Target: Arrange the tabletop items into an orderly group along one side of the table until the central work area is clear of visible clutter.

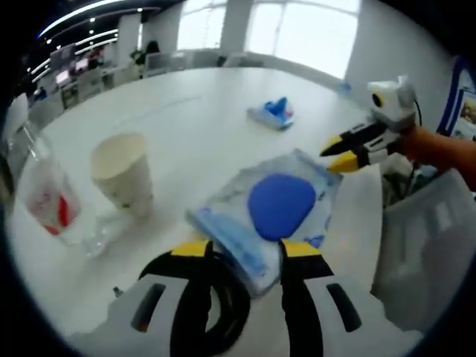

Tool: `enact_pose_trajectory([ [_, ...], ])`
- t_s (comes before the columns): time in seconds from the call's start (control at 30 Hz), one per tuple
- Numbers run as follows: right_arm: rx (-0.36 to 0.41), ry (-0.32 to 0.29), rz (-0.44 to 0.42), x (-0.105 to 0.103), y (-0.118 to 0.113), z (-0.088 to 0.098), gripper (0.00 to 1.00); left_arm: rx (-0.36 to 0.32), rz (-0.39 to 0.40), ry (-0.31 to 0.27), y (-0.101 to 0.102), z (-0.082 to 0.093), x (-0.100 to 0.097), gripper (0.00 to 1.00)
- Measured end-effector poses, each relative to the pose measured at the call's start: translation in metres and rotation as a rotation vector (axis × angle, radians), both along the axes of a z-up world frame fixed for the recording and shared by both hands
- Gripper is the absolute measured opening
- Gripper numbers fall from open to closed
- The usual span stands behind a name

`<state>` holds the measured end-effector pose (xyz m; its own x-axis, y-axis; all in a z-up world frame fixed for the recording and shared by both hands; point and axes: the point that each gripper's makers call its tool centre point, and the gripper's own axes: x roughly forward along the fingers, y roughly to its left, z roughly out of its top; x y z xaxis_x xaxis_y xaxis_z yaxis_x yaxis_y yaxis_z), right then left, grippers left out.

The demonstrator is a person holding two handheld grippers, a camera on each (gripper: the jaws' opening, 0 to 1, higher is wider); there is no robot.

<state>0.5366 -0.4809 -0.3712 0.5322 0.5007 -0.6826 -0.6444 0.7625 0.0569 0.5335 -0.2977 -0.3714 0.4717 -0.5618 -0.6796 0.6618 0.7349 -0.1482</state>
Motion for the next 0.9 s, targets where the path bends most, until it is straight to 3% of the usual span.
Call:
enact_pose_trajectory([
  [0.23, -0.002, 0.023, -0.007, 0.000, -0.002, -0.003, 0.19, 0.046, -0.007, 0.028, -0.001, -0.013, -0.003, 0.29],
  [0.9, -0.035, 0.098, 0.004, 0.001, 0.000, -0.020, 0.16, 0.086, 0.000, 0.030, 0.000, -0.019, 0.004, 0.18],
])
